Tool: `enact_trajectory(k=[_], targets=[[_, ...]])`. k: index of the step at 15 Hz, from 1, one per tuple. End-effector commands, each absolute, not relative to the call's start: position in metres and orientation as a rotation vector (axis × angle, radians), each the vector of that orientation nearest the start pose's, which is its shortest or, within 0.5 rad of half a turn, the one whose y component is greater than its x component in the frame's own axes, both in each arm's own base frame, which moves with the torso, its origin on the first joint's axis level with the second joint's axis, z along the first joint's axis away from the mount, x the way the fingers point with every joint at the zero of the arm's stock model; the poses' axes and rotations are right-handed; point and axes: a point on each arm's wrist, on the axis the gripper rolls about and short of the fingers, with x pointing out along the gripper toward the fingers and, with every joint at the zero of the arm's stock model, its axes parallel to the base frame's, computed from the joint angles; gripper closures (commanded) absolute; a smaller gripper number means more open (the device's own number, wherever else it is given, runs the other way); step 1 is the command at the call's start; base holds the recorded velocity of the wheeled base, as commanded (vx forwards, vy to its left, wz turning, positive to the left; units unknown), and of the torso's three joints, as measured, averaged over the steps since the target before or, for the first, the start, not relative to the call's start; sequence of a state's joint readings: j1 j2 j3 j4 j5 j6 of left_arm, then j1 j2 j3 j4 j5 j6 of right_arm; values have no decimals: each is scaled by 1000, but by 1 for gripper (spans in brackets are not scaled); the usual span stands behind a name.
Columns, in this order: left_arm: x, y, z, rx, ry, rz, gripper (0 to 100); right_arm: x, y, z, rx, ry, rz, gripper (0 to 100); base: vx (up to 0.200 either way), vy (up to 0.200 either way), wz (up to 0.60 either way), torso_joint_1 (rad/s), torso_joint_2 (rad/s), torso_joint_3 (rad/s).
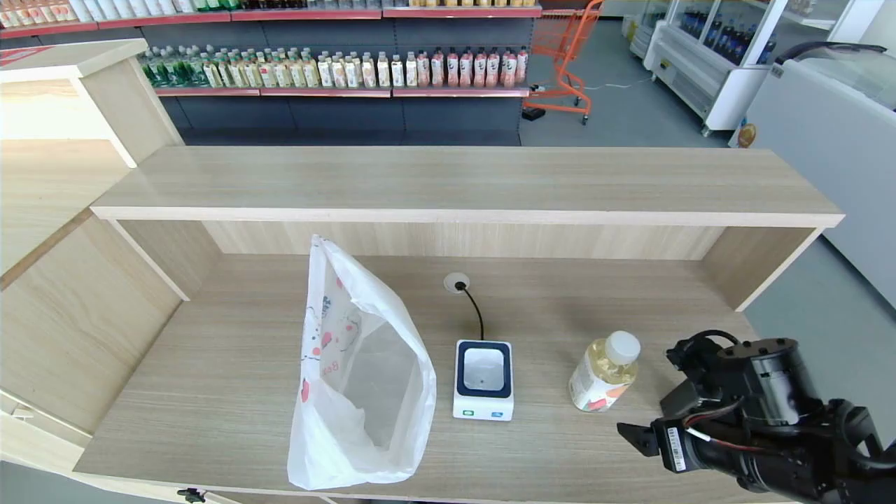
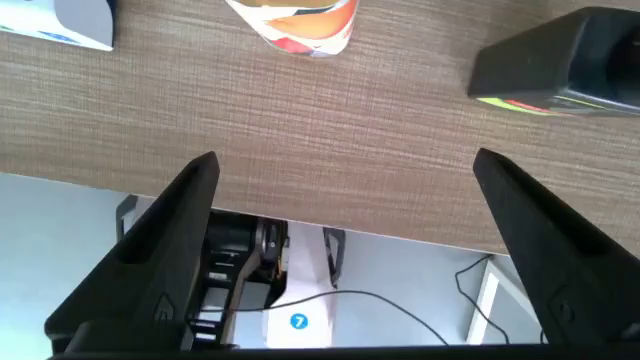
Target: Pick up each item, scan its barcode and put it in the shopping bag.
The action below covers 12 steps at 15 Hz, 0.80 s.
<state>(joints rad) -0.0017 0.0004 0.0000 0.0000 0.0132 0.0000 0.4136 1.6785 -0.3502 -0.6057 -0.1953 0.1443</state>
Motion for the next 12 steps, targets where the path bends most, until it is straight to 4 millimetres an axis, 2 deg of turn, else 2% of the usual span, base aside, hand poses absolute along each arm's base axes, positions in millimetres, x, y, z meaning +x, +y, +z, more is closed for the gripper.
enact_trajectory(k=[1,7,12], targets=[[-23,0,75,0,0,12,0,228,99,49,-81,697,167,0,0,0,0,0,0,0],[-23,0,75,0,0,12,0,249,110,40,-46,557,192,0,0,0,0,0,0,0],[-23,0,75,0,0,11,0,266,120,28,-113,445,232,0,0,0,0,0,0,0]])
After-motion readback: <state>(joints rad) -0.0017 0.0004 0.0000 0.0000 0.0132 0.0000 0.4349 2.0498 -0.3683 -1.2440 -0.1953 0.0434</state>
